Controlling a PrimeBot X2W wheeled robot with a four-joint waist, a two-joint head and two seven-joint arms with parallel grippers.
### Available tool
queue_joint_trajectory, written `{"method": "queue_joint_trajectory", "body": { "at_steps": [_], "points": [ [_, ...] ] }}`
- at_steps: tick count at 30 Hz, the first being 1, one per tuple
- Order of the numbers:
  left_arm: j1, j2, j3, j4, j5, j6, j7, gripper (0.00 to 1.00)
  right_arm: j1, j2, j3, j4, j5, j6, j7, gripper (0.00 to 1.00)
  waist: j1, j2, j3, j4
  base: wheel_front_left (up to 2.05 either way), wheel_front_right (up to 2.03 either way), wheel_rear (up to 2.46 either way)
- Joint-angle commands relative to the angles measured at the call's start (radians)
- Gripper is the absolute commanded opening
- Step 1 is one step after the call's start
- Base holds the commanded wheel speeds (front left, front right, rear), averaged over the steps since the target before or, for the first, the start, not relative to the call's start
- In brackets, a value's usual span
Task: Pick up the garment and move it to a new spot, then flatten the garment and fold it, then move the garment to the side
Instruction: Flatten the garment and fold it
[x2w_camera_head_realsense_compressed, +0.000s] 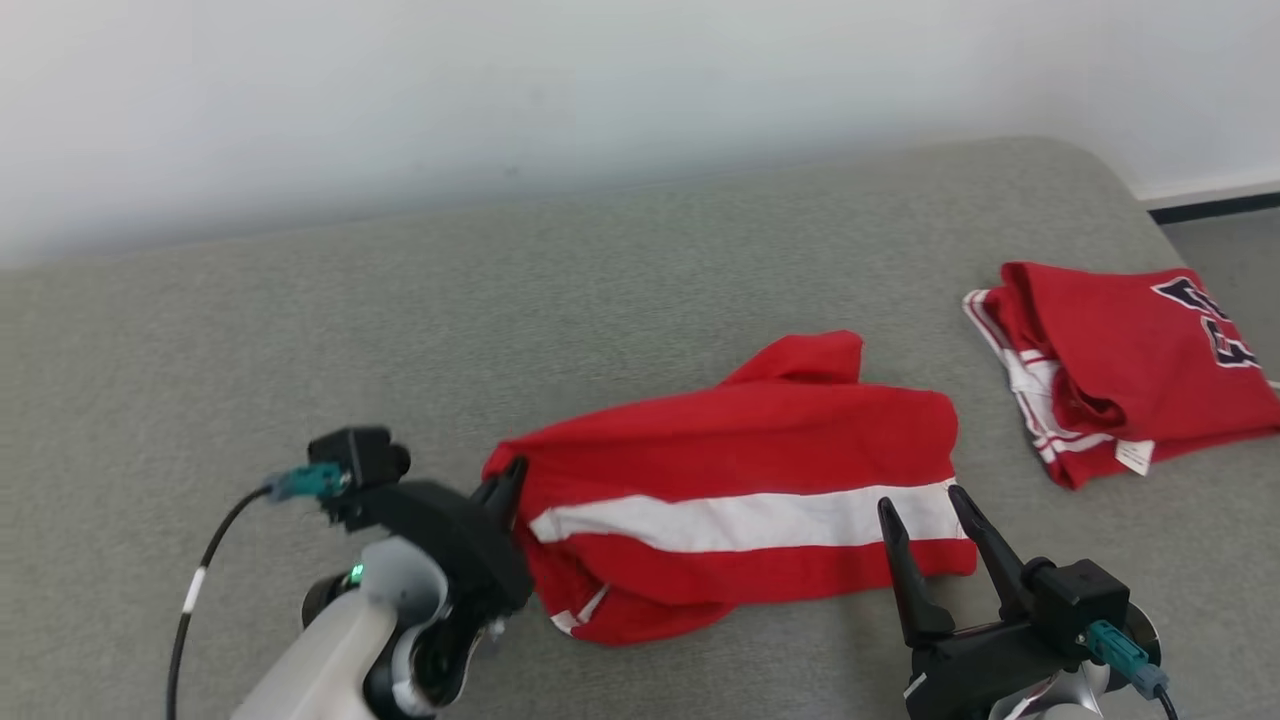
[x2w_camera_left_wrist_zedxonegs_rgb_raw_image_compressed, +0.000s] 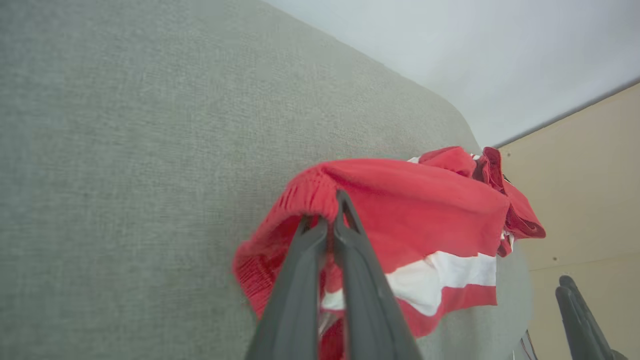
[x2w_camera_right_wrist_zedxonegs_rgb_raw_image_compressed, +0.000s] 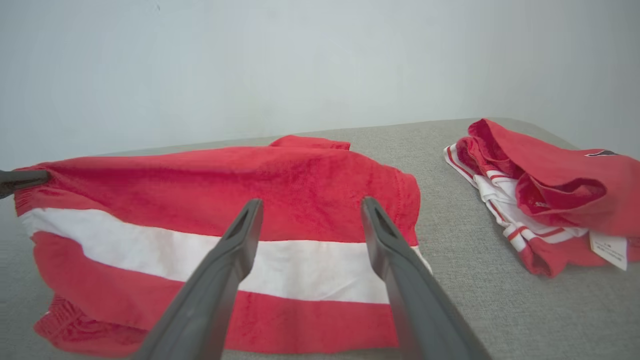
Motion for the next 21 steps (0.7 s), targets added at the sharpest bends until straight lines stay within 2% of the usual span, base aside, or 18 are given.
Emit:
{"method": "queue_joint_trajectory", "body": {
  "at_steps": [1, 6, 12, 17, 21],
  "points": [
    [0.035, 0.016, 0.008, -0.02, -0.014, 0.007, 0.01, 0.0, 0.011, 0.002, -0.002, -0.003, -0.005, -0.003, -0.004, 1.0, 0.0, 0.0, 0.006, 0.042, 0.0, 0.0, 0.0],
    [0.16, 0.052, 0.046, -0.146, -0.084, 0.036, 0.033, 0.0, 0.005, 0.003, 0.002, -0.001, -0.004, -0.003, -0.004, 1.0, 0.0, 0.0, -0.003, 0.086, 0.0, 0.0, 0.0],
    [0.259, 0.128, 0.068, -0.259, -0.087, 0.105, 0.044, 0.0, 0.001, -0.004, 0.005, -0.002, -0.005, -0.003, -0.004, 1.0, 0.0, 0.0, -0.006, 0.102, 0.0, 0.0, 0.0],
    [0.265, 0.195, 0.064, -0.241, -0.029, 0.161, 0.037, 0.0, -0.006, -0.009, 0.009, -0.001, -0.003, -0.003, -0.004, 1.0, 0.0, 0.0, 0.002, 0.1, 0.0, 0.0, 0.0],
    [0.242, 0.21, 0.054, -0.195, 0.005, 0.173, 0.019, 0.0, -0.011, -0.008, 0.016, 0.0, -0.001, -0.003, -0.004, 1.0, 0.0, 0.0, 0.006, 0.083, 0.0, 0.0, 0.0]
  ]
}}
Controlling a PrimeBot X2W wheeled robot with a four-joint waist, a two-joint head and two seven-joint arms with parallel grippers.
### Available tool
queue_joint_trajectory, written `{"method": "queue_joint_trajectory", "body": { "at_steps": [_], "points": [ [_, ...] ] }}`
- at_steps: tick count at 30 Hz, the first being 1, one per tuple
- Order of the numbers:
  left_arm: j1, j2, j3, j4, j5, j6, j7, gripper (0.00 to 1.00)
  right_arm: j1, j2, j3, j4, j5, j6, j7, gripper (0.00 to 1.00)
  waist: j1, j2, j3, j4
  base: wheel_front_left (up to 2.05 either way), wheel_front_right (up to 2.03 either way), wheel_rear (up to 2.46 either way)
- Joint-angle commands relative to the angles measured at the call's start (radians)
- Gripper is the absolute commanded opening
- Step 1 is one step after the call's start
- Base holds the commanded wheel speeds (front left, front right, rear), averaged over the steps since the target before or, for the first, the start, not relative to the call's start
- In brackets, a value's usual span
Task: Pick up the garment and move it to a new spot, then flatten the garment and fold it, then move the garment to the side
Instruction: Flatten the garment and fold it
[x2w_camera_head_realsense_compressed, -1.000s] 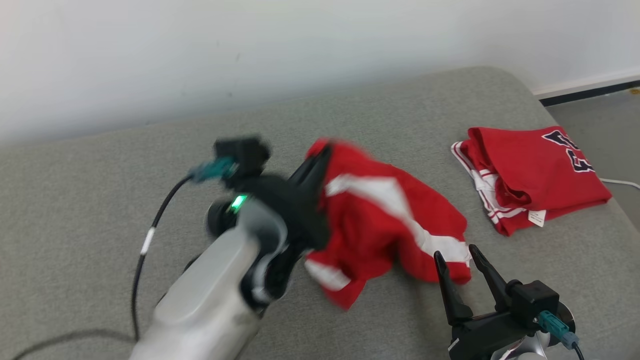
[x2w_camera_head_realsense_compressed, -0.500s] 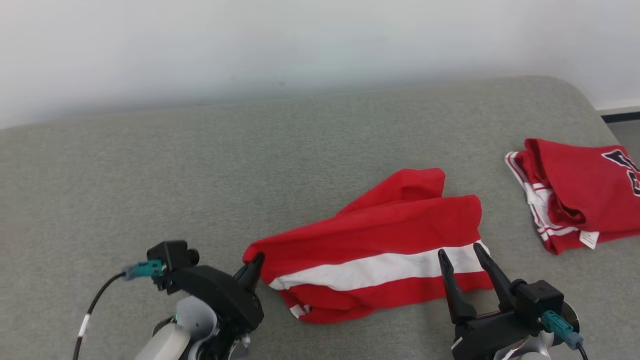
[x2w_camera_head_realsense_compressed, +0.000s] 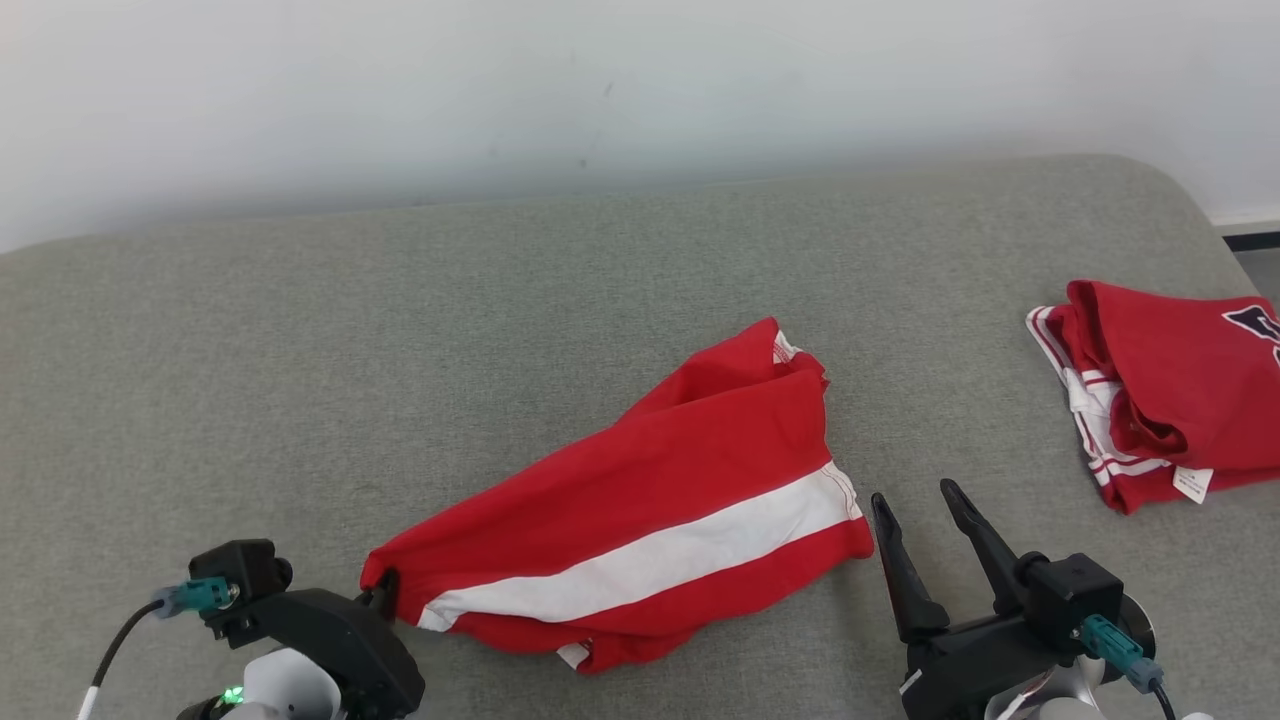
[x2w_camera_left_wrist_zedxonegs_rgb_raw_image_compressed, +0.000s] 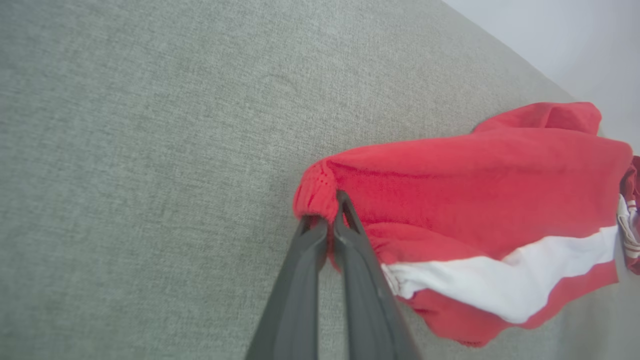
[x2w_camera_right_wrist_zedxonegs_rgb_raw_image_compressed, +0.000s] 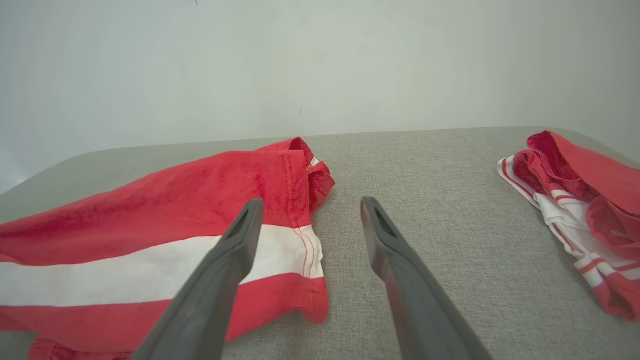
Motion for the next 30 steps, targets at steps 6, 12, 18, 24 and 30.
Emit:
{"method": "queue_joint_trajectory", "body": {
  "at_steps": [6, 12, 18, 24, 30],
  "points": [
    [-0.025, 0.0, -0.027, 0.028, 0.068, -0.016, -0.071, 1.0, 0.012, -0.012, -0.018, 0.002, 0.006, -0.003, -0.004, 1.0, 0.0, -0.0001, -0.006, -0.027, 0.0, 0.0, 0.0],
    [0.03, -0.011, -0.025, 0.0, 0.11, -0.033, -0.194, 1.0, 0.034, -0.013, -0.047, -0.002, 0.0, -0.003, -0.004, 1.0, 0.0, -0.0001, -0.027, -0.028, 0.0, 0.0, 0.0],
    [0.1, -0.003, -0.008, -0.028, 0.124, -0.05, -0.284, 1.0, 0.052, -0.013, -0.064, -0.002, -0.005, -0.003, -0.004, 1.0, 0.0, -0.0001, -0.05, -0.019, 0.0, 0.0, 0.0],
    [0.165, 0.009, 0.018, -0.054, 0.177, -0.069, -0.333, 1.0, 0.064, -0.018, -0.072, 0.001, -0.008, -0.003, -0.004, 1.0, 0.0, -0.0001, -0.086, -0.008, 0.0, 0.0, 0.0],
    [0.264, -0.063, 0.213, -0.132, 0.341, -0.125, -0.343, 1.0, 0.076, -0.019, -0.098, -0.013, -0.012, -0.003, -0.004, 1.0, 0.0, -0.0001, -0.118, -0.002, 0.0, 0.0, 0.0]
  ]
}}
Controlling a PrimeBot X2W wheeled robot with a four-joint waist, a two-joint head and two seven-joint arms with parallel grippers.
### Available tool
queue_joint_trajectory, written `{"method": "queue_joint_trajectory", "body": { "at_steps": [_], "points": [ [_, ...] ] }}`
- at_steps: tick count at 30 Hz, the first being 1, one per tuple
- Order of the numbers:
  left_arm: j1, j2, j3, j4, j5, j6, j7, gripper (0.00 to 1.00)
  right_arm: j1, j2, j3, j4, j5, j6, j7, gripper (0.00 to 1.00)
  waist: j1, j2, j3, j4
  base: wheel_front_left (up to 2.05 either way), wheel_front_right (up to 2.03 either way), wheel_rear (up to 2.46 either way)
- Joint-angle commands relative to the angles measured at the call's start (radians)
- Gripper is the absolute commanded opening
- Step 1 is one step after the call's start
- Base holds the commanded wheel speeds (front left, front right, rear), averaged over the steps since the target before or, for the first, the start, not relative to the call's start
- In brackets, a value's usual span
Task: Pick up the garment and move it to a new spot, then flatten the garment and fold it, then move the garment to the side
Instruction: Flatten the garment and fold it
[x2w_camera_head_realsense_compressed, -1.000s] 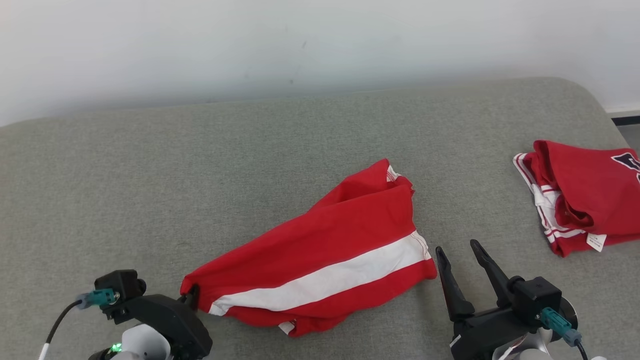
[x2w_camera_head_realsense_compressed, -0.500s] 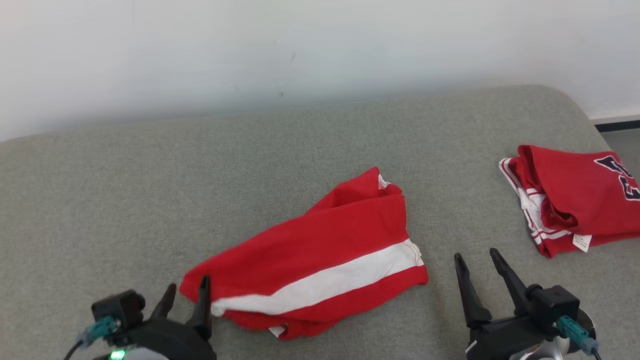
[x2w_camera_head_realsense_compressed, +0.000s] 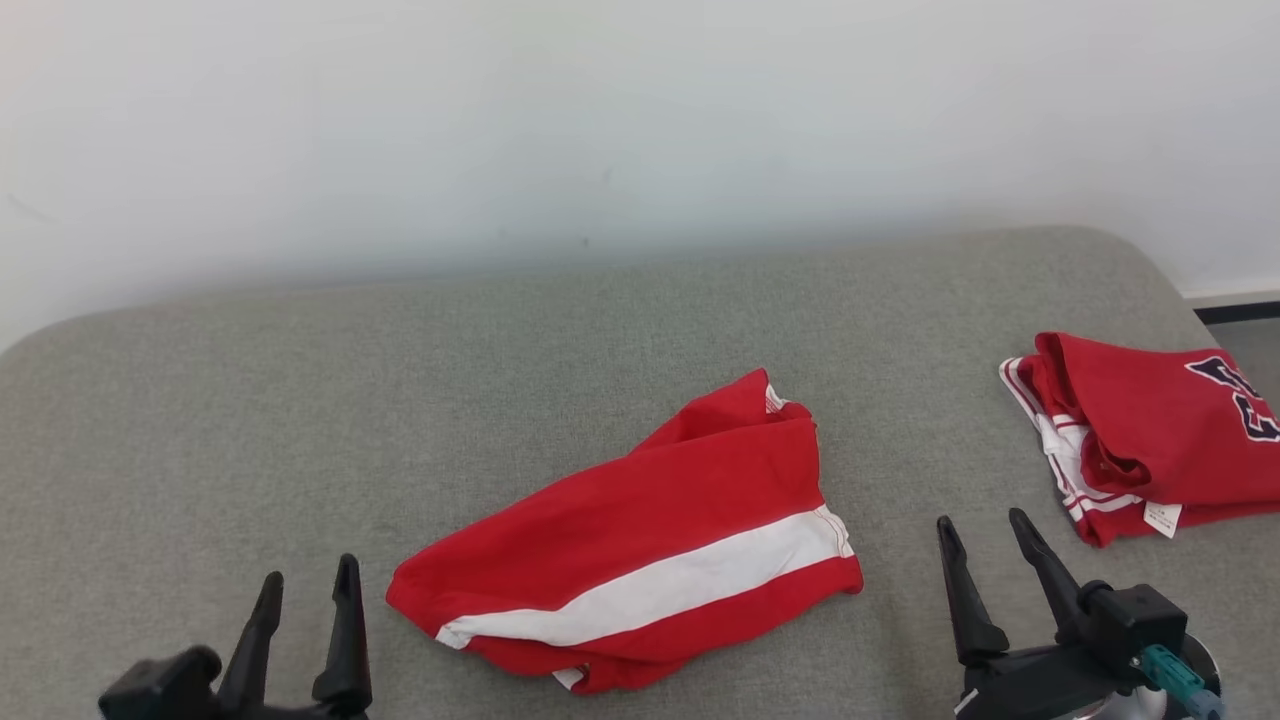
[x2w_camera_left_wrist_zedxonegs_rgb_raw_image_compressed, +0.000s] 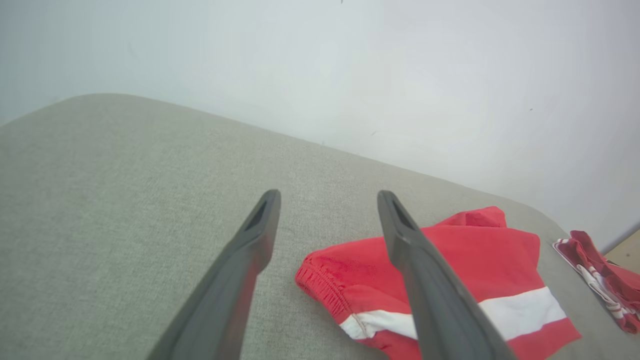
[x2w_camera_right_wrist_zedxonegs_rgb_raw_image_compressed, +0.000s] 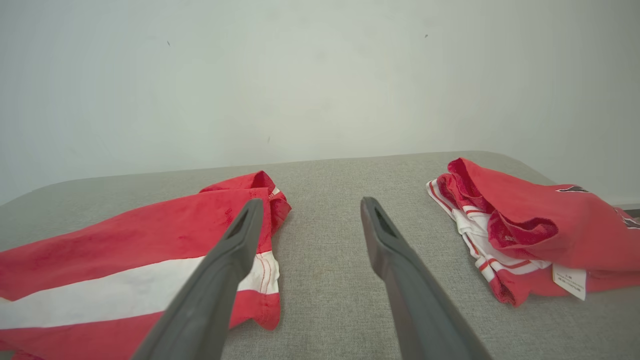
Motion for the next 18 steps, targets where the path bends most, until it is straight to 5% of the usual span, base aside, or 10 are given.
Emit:
{"method": "queue_joint_trajectory", "body": {
  "at_steps": [1, 10, 18],
  "points": [
    [0.037, -0.012, 0.021, -0.016, 0.048, -0.011, -0.004, 1.0, 0.017, -0.006, -0.006, -0.002, -0.003, -0.003, -0.004, 1.0, 0.0, 0.0, -0.016, 0.006, 0.0, 0.0, 0.0],
    [0.187, -0.172, 0.269, -0.102, 0.35, -0.168, -0.004, 1.0, 0.04, -0.016, -0.031, 0.003, -0.007, -0.003, -0.004, 1.0, 0.0, 0.0, -0.054, 0.026, 0.0, 0.0, 0.0],
    [0.223, -0.243, 0.344, -0.038, 0.495, -0.26, -0.003, 1.0, 0.06, -0.031, -0.016, 0.033, -0.018, -0.003, -0.004, 1.0, 0.0, 0.0, -0.075, 0.047, 0.0, 0.0, 0.0]
  ]
}}
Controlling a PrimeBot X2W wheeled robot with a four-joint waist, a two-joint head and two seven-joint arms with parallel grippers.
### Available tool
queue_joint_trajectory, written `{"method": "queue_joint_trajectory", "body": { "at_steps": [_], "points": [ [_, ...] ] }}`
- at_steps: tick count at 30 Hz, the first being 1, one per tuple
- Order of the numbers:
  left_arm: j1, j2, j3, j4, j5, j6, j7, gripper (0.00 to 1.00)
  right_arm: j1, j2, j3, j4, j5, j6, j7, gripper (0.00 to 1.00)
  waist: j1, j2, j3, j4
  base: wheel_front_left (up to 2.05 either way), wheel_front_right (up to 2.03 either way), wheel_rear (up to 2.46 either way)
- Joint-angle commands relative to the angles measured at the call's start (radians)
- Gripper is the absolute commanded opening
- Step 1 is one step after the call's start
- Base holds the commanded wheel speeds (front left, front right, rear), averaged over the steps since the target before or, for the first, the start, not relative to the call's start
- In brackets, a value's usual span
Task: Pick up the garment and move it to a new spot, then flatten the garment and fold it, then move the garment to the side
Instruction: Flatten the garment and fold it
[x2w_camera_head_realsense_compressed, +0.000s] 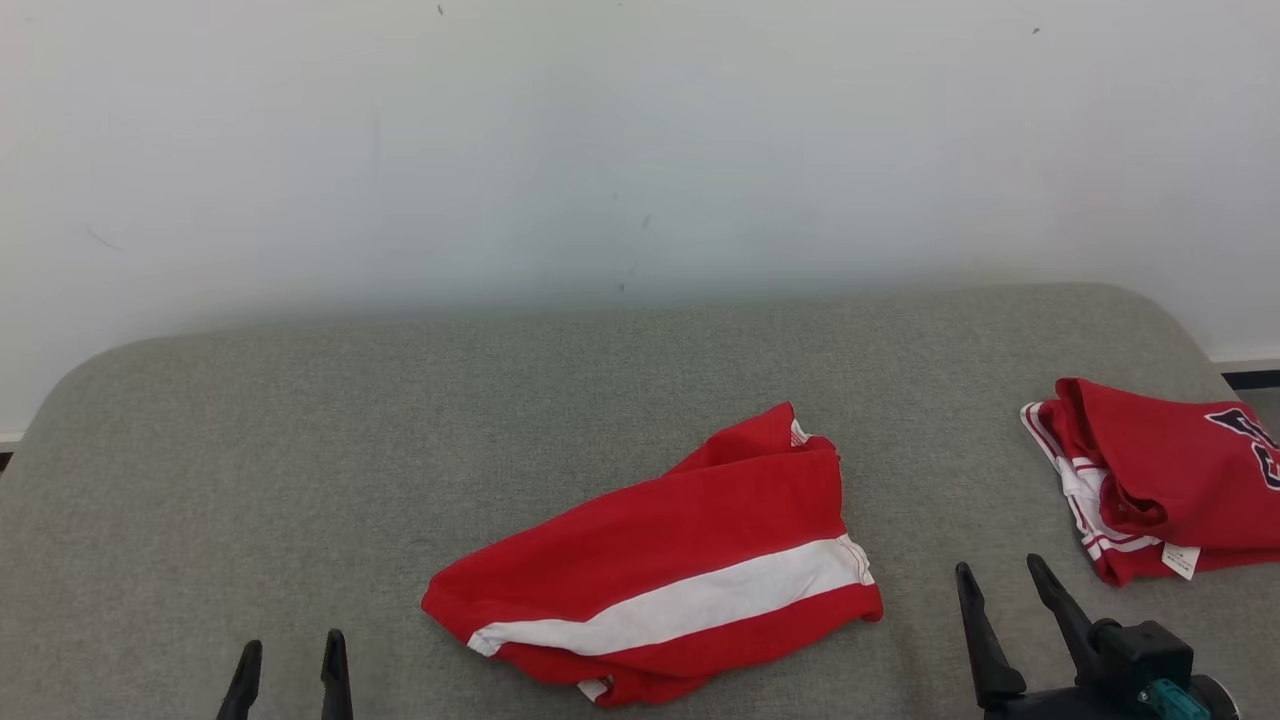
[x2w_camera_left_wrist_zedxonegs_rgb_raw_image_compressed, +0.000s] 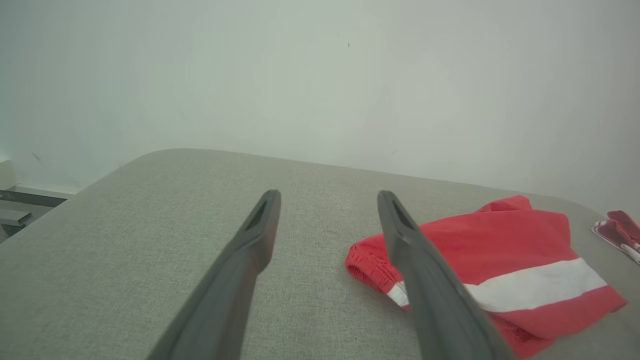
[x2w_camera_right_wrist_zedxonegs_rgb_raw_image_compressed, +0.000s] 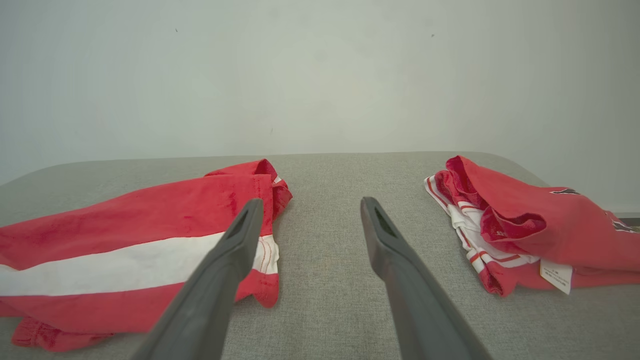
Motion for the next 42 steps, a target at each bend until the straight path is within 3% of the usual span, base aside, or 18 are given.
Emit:
{"method": "queue_joint_trajectory", "body": {
  "at_steps": [1, 10, 32, 35, 42],
  "points": [
    [0.017, -0.009, 0.007, 0.025, 0.03, -0.019, -0.001, 1.0, 0.014, -0.009, 0.009, 0.012, -0.006, -0.003, -0.004, 1.0, 0.0001, 0.0, -0.009, 0.008, 0.0, 0.0, 0.0],
    [0.017, -0.041, 0.038, 0.08, 0.075, -0.066, -0.002, 1.0, 0.003, -0.012, 0.036, 0.037, -0.003, -0.003, -0.004, 1.0, 0.0001, 0.0, -0.017, 0.015, 0.0, 0.0, 0.0],
    [-0.001, -0.069, 0.017, 0.14, 0.078, -0.097, -0.002, 1.0, -0.049, -0.02, 0.06, 0.066, 0.008, -0.003, 0.001, 1.0, 0.0001, 0.0, 0.005, 0.014, 0.0, 0.0, 0.0],
    [-0.031, -0.07, -0.012, 0.184, 0.062, -0.101, 0.006, 1.0, -0.086, -0.02, 0.074, 0.09, 0.027, -0.003, 0.049, 1.0, 0.0001, 0.0, 0.016, 0.014, 0.0, 0.0, 0.0],
    [-0.156, -0.072, -0.086, 0.314, -0.007, -0.107, 0.106, 1.0, -0.238, -0.026, 0.133, 0.223, 0.117, -0.003, 0.292, 1.0, 0.0001, 0.0, 0.058, 0.02, 0.0, 0.0, 0.0]
  ]
}}
